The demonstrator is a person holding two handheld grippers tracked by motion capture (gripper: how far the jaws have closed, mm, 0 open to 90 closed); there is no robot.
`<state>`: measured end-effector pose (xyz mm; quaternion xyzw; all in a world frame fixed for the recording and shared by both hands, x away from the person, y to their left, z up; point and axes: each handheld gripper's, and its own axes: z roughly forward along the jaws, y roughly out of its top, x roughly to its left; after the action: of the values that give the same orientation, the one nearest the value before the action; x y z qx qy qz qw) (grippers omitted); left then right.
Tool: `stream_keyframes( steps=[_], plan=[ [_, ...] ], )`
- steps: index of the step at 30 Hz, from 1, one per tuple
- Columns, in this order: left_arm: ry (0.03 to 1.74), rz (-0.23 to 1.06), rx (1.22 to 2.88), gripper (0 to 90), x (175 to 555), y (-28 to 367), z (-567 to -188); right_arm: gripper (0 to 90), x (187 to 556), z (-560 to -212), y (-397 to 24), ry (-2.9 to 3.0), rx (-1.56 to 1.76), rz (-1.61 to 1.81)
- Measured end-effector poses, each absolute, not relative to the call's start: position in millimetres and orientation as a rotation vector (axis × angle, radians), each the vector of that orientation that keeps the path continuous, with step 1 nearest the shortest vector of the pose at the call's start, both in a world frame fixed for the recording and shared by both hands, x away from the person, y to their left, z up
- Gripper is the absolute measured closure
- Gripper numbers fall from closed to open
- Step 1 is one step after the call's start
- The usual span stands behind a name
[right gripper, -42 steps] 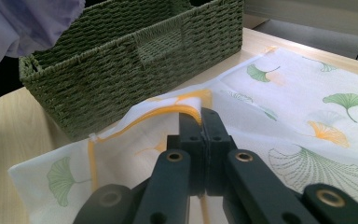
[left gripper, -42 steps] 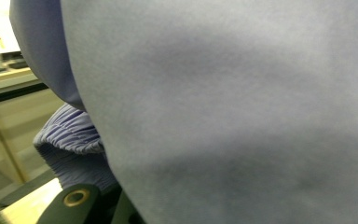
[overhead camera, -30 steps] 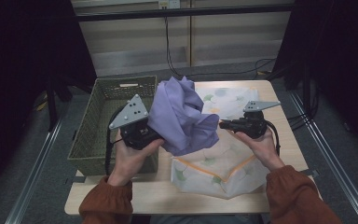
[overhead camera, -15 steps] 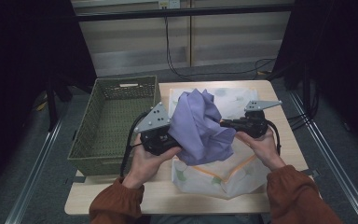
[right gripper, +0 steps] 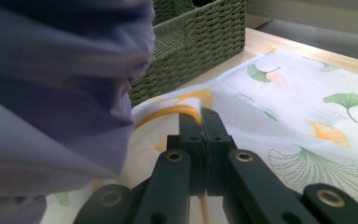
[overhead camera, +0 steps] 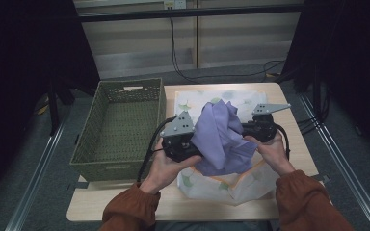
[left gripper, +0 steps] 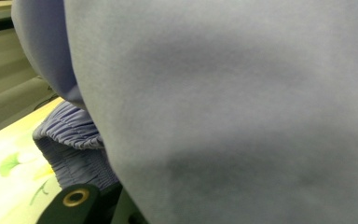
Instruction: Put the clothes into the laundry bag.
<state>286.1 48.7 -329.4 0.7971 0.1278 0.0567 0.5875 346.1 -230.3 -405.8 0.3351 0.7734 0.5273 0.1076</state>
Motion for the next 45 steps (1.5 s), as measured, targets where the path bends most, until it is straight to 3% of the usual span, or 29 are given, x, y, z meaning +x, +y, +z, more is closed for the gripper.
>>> stream_keyframes(
  steps=[11,19,45],
  plan=[
    [0.241,0.106,1.865,74.3,277,35,-334,89.9,346,-404,-230,2.270,0.985,1.535],
    [0.249,0.142,1.888,74.3,289,28,-352,90.0,346,-404,-230,2.270,0.983,1.531],
    [0.317,0.079,2.006,73.6,314,25,-412,89.9,347,-406,-229,2.290,0.985,1.517]
  ],
)
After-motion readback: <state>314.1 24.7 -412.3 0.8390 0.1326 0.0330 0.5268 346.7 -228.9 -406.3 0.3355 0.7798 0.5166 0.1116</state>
